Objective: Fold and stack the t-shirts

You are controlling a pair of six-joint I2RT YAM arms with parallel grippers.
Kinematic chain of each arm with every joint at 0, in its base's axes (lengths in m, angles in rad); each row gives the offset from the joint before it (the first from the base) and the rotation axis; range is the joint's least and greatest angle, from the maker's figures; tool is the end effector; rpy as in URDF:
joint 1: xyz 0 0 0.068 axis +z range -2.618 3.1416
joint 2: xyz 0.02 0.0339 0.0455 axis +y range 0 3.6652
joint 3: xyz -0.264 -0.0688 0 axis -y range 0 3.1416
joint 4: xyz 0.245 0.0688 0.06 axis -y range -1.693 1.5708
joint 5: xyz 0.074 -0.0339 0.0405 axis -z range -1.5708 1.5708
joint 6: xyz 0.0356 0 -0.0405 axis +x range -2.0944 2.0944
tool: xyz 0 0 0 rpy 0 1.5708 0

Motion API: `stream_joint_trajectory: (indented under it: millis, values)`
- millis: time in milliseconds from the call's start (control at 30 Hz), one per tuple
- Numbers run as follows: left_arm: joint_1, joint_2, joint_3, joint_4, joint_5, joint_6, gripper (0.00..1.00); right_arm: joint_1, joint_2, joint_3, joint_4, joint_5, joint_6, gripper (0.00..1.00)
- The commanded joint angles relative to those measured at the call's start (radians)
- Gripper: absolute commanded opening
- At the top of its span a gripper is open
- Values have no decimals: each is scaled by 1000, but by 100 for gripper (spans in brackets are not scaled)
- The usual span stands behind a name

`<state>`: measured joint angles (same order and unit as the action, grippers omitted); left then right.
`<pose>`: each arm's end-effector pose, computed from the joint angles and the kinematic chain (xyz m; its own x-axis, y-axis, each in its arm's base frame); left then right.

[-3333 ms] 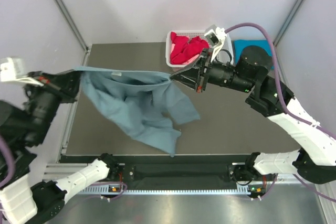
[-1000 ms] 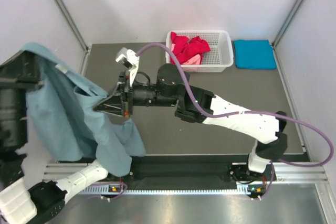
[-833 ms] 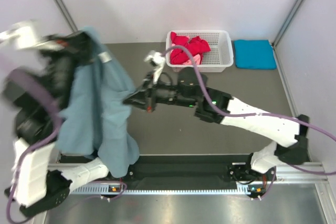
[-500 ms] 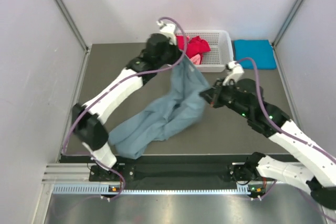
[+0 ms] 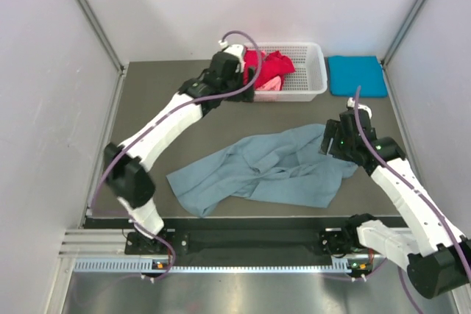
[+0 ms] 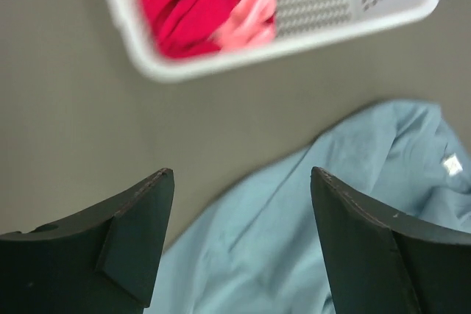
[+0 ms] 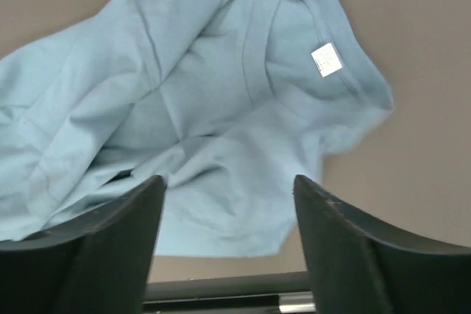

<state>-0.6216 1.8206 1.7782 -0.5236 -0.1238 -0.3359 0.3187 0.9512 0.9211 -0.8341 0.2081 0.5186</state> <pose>0.3480 -0.2438 0.3602 -0.5741 0.0089 -0.8187 0.3219 0.9219 -0.2157 0.1771 0.0507 0.2983 -0.7161 0.2744 -0.6418 0.2024 0.9616 0.1853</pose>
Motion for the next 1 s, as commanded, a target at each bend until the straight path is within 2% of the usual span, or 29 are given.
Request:
stream_joint_trajectory:
  millis: [0,33,100,133,200,233,267,333,400,467,600,733,800,900,967]
  values:
    - [2,-236,-165,-163,-80,-52,79,-10,47,44,-3,25,-66,75]
    - [2,-275,-289,-180,-77,-84,79,-9,66,59,-2,22,-83,76]
    - [2,-393,-415,-207,-70,-115,77,-1,112,106,13,16,-133,84]
    - [2,-432,-538,-208,-68,-155,77,9,126,122,26,7,-152,87]
    - [5,-516,-638,-220,-71,-198,78,49,170,140,70,-111,-208,88]
    - [3,-533,-711,-225,-73,-247,78,65,188,140,113,-171,-213,88]
    - [3,-553,-738,-230,-68,-268,79,83,222,137,139,-302,-215,85]
    - [3,-560,-801,-207,-36,-310,80,161,254,107,187,-373,-172,83]
    - [3,-549,-824,-187,-10,-330,79,222,305,76,239,-437,-132,71]
    - [3,-529,-803,-222,57,-347,74,331,362,73,233,-409,-118,68]
    - [-13,-578,-839,-268,111,-391,72,511,425,53,224,-360,-97,72]
    - [-39,-693,-914,-338,151,-432,77,620,457,24,233,-329,-72,84]
    - [-71,-733,-930,-366,151,-456,79,672,475,12,236,-277,-55,86]
    - [-142,-725,-959,-388,133,-505,82,713,514,2,237,-214,-39,86]
    - [-187,-683,-965,-389,96,-523,82,727,546,2,239,-150,-31,82]
